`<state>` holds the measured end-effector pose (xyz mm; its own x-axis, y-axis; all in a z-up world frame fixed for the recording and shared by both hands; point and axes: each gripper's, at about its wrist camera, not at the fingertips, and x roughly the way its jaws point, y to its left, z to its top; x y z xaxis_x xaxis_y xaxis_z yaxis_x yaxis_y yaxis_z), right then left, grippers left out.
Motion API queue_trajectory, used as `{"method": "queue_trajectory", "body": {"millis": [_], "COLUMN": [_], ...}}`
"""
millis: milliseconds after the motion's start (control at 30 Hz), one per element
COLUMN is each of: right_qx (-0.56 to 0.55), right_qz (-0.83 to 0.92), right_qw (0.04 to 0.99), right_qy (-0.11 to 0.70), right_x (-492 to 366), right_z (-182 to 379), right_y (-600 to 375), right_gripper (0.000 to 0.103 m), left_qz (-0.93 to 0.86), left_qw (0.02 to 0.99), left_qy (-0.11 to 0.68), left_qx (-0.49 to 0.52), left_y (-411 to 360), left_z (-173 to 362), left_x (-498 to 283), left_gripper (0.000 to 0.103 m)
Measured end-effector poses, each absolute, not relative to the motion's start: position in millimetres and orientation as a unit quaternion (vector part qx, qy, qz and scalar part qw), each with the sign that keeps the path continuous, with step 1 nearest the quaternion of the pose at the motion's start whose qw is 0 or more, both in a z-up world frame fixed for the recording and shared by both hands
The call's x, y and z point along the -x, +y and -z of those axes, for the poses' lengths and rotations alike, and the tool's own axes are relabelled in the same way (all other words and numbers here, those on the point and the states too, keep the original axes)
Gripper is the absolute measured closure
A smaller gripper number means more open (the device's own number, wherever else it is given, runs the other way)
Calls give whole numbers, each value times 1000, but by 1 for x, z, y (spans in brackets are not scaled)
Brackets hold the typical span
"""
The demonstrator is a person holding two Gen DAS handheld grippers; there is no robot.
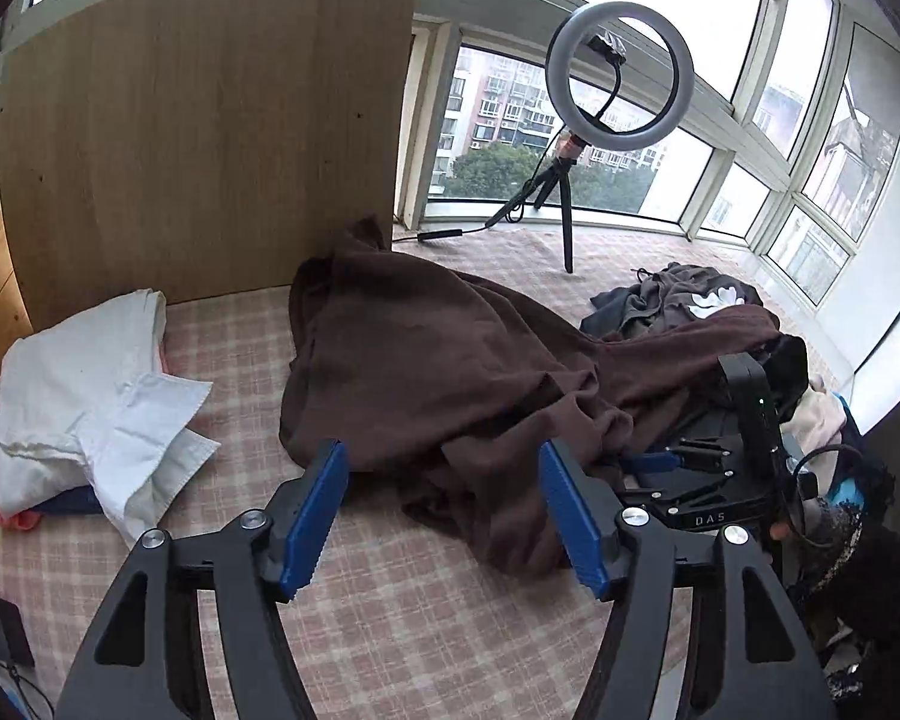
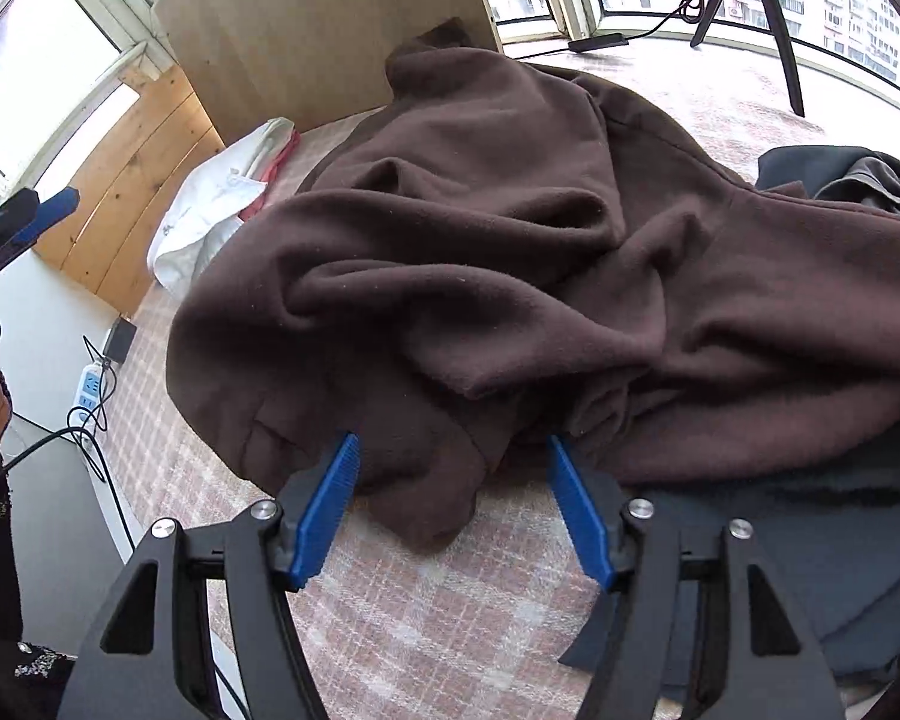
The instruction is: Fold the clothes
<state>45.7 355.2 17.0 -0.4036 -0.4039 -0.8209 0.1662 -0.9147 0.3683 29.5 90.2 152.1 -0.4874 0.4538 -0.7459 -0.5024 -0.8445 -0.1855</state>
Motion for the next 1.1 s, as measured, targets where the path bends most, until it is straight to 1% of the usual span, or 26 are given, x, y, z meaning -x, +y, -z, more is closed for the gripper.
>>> {"method": "queue_trajectory", "body": {"millis": [33,67,100,133,200,300,333,367,400,433,467,500,600,767,900,1000,1067,1100], "right_qx": [-521,-522,-525,-526,-510,-470,-458,-447,-434,-419,-403,-388,-342,-262,-199,-170,-179,-197], "right_qz": [826,821,813,807,809,828,834,840,847,854,861,868,886,912,927,926,917,914], "right_qw": [175,183,191,196,199,204,203,202,203,207,210,214,224,239,255,293,309,303], "right_qy": [-122,-140,-162,-184,-214,-229,-231,-232,-232,-230,-228,-226,-219,-206,-191,-167,-176,-182], "right_x": [-44,-41,-38,-37,-38,-48,-51,-53,-57,-63,-69,-75,-93,-124,-151,-182,-185,-173], "right_z": [-13,-8,-5,-6,-18,-53,-65,-76,-90,-105,-120,-136,-182,-259,-320,-363,-372,-366], "right_y": [353,355,357,360,369,384,389,394,396,398,399,400,404,411,414,401,397,394], "right_gripper": [40,46,75,84,91,93,93,93,93,93,93,94,94,94,94,94,94,94], "left_qz": [-853,-845,-838,-833,-828,-826,-827,-829,-830,-831,-832,-832,-850,-875,-883,-870,-861,-858], "left_qw": [284,294,305,314,321,326,328,332,335,339,344,349,370,390,412,439,454,452], "left_qy": [43,56,72,92,134,160,161,155,149,140,129,117,99,96,86,82,78,74], "left_qx": [435,444,448,446,439,431,427,423,420,417,416,415,362,269,209,207,214,233], "left_y": [99,108,118,125,139,155,160,165,169,172,173,175,169,139,96,73,61,62], "left_z": [-137,-123,-112,-102,-85,-70,-67,-66,-65,-67,-73,-79,-123,-232,-323,-360,-376,-368], "left_x": [-37,-44,-51,-57,-67,-67,-65,-60,-56,-52,-48,-44,-48,-67,-93,-105,-108,-97], "left_gripper": [39,39,39,39,39,39,39,42,50,62,94,96,98,99,99,99,99,99]}}
